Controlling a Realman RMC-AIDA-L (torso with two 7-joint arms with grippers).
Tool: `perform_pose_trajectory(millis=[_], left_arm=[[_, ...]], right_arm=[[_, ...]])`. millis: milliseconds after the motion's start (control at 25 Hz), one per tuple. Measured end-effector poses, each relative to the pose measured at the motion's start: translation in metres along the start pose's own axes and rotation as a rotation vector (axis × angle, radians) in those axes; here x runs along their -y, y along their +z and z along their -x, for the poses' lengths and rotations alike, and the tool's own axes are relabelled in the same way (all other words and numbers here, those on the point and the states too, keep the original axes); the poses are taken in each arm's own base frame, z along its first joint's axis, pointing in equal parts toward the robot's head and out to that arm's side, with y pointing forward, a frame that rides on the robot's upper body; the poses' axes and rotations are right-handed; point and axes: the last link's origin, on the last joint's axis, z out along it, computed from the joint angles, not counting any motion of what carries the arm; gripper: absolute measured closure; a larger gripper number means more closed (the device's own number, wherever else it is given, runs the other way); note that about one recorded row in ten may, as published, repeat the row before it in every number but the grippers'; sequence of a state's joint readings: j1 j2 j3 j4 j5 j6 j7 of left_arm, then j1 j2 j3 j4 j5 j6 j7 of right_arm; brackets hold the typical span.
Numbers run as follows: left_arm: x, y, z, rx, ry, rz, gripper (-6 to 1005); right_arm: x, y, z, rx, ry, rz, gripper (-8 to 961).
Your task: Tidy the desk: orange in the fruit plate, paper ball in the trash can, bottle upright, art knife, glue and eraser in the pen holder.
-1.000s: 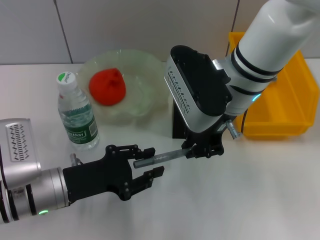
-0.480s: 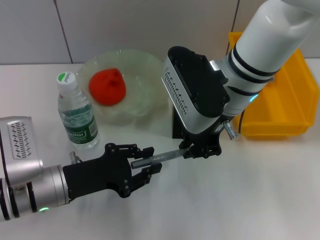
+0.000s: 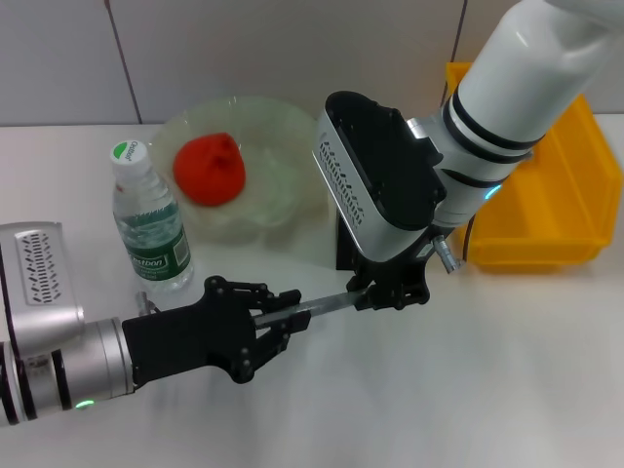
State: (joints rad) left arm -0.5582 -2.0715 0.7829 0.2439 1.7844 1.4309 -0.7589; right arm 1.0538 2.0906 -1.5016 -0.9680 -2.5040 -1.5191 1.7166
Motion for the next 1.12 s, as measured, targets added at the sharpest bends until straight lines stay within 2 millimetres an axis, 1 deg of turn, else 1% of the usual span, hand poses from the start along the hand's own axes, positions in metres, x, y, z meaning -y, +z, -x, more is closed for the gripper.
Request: perform_pose_trajectory(millis=[40, 440, 640, 920, 1120], left_arm=[[-0.0001, 0.0005, 0.0, 0.006, 0.004, 0.008, 701], [0.0002, 0.0016, -0.0002, 0.013, 0.01, 0.014, 818], [0.0007, 0.0018, -0.0008, 0.011, 0.008, 0.013, 818], [0.0035, 0.001, -0.0023, 0.011, -0.001, 0.006, 817], [0.0034, -0.0005, -0.0011, 0.014, -0.009, 0.001, 818]], right_arm=[[0.0, 0.0, 0.0006, 0.004, 0.0, 0.0, 759], [-0.002, 0.0018, 0.0026, -0.005, -0.01, 0.012, 723], [-0.0055, 0.0056, 0.0053, -0.032, -0.008, 0.03, 704], [-0.006, 0.0045, 0.0047, -0.029, -0.009, 0.02, 679], [-0.0059, 0.0014, 0.0043, -0.018, -0.012, -0.001, 515]])
